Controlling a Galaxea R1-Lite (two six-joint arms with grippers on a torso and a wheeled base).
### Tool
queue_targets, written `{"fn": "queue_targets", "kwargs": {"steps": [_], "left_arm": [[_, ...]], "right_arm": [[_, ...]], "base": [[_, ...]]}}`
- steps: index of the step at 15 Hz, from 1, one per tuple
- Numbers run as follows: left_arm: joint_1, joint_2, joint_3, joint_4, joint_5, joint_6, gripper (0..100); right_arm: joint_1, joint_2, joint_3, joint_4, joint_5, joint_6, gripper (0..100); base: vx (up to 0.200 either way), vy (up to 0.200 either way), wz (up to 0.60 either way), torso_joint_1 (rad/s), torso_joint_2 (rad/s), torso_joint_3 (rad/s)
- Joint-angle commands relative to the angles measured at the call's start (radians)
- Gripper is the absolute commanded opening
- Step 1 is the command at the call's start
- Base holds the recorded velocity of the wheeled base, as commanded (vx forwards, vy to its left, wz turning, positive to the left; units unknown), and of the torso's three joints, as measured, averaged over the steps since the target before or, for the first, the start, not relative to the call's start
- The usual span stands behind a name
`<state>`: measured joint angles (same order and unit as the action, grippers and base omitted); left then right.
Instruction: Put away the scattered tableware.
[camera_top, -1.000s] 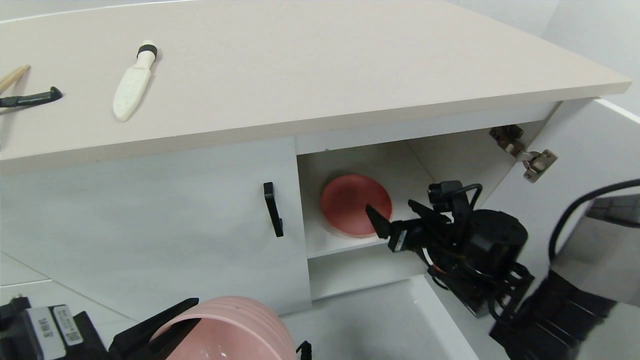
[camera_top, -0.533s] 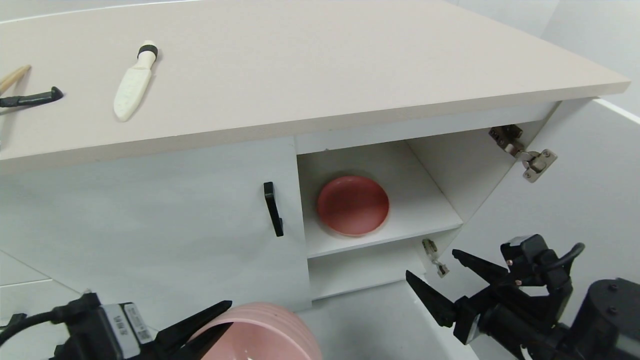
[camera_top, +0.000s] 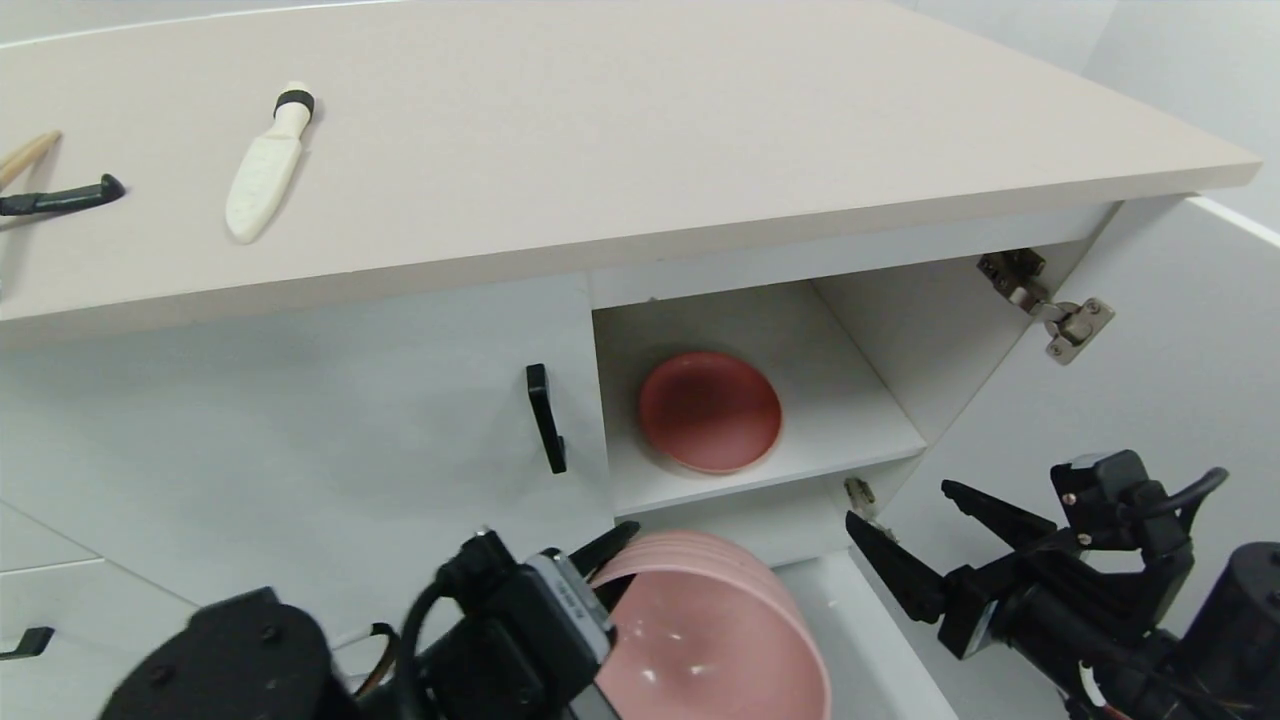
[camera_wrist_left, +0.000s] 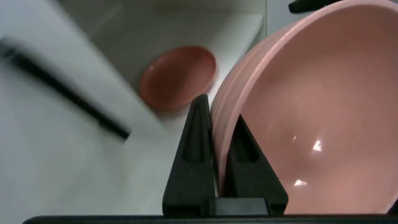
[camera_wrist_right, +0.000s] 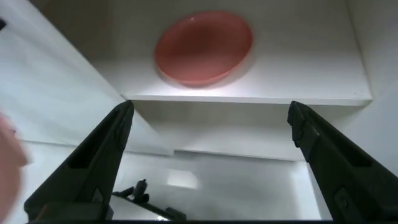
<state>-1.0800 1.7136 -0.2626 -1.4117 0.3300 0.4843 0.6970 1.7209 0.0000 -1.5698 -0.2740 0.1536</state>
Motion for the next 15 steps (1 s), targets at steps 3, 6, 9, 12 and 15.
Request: {"fn": "queue_targets", "kwargs": {"steps": [3,6,9,12,15], "left_arm": [[0.002,0.299,-0.133,-0.159,0.006,0.093,0],[0.028,0.322,-0.202,-0.159,0.012,0.111,0],[0.054,0.339,-0.222,-0.159,0.012,0.148,0],[0.077,0.359,-0.277,-0.159,0.018,0.154,0],[0.083,0.422,-0.42,-0.159,0.07,0.191,0]], "right_arm": [[-0.036,-0.006,0.0,-0.001,-0.005,-0.02,100],[-0.042,-0.004,0.0,-0.001,-0.007,-0.02,100],[-0.096,-0.006,0.0,-0.001,-0.007,-0.02,100],[-0.106,-0.007,0.0,-0.001,-0.007,-0.02,100],[-0.108,-0.018,0.0,-0.001,-0.007,-0.02,100]], "base": [[0.0,0.0,0.0,0.0,0.0,0.0],[0.0,0.0,0.0,0.0,0.0,0.0],[0.0,0.0,0.0,0.0,0.0,0.0],[0.0,0.0,0.0,0.0,0.0,0.0],[0.0,0.0,0.0,0.0,0.0,0.0]]}}
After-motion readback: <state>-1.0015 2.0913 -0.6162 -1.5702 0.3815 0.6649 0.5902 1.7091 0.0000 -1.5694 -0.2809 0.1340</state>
